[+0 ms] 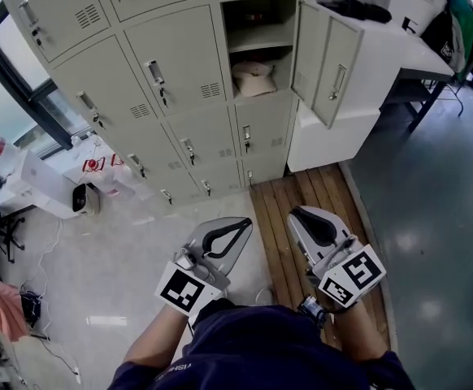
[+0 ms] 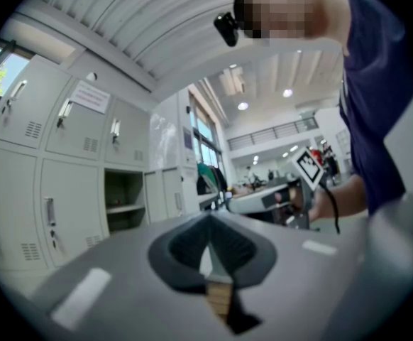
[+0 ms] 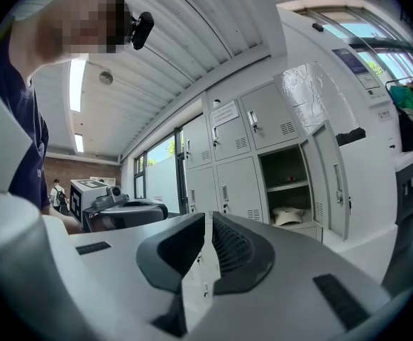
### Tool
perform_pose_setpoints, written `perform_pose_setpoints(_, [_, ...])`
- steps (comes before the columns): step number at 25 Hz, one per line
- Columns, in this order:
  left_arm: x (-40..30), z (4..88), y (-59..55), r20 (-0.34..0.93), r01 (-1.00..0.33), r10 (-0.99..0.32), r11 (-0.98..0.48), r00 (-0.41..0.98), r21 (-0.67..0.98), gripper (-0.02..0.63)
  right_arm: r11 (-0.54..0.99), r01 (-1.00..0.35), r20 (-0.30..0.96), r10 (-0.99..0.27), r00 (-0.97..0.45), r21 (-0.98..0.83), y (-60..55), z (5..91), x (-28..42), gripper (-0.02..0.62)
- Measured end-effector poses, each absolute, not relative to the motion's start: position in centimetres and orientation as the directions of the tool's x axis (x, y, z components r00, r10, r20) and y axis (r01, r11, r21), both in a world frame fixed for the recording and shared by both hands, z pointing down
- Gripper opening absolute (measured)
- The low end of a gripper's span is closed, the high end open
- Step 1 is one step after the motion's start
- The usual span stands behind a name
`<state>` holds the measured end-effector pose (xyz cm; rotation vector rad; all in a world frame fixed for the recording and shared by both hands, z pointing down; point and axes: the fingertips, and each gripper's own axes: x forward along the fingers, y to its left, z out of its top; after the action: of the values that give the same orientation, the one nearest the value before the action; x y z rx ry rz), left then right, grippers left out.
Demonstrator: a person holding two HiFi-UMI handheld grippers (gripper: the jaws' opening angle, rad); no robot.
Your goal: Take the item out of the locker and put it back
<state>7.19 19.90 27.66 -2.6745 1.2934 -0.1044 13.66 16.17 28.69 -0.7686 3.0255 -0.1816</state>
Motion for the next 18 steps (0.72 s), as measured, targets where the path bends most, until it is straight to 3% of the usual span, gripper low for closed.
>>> perform_pose_setpoints(18, [6.3,28.5,14.9,-0.003,-0.774,-0.787,-0.606,0.617,-0.182,0.005,0.864,-0.486,0.023,-0.487,-0.873,-0.133,11.2,29.7,13.8,0.008])
